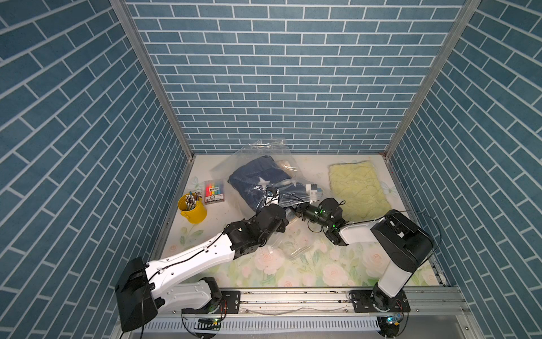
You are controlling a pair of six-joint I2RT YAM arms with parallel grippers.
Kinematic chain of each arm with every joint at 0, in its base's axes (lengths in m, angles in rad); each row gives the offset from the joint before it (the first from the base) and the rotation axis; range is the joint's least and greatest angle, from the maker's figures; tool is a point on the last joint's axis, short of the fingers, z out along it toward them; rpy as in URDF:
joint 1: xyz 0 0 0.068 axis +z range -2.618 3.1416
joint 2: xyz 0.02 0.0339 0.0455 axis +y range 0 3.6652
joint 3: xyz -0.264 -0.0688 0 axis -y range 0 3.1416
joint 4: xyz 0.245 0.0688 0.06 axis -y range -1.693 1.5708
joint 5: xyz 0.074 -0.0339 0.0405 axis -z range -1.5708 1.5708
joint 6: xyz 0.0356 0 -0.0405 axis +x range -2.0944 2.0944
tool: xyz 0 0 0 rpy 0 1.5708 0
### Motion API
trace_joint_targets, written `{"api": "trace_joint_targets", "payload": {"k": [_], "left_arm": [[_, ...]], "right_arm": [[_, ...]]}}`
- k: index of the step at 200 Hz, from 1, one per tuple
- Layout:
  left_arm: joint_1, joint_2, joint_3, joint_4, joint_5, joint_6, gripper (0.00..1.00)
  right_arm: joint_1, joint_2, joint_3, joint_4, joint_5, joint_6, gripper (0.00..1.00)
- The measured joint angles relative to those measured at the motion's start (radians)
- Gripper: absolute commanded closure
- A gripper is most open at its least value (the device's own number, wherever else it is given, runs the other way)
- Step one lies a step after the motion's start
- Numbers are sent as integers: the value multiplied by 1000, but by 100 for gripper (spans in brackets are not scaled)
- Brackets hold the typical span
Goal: Take the blanket out of the vacuum bag
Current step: Take out the blanket from the vacuum bag.
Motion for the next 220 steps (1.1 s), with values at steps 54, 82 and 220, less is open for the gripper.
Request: {"api": "trace_joint_targets", "payload": {"k": [54,82,220], "left_arm": [[0,0,0,-1,-4,0,100],[0,-1,0,-1,-4,0,100],[0,-1,0,1,-3,0,100]], "right_arm": [[0,32,-21,38,6,21,44],[0,52,-44,75,13,36,37],[25,158,79,27,43,43,39]]}}
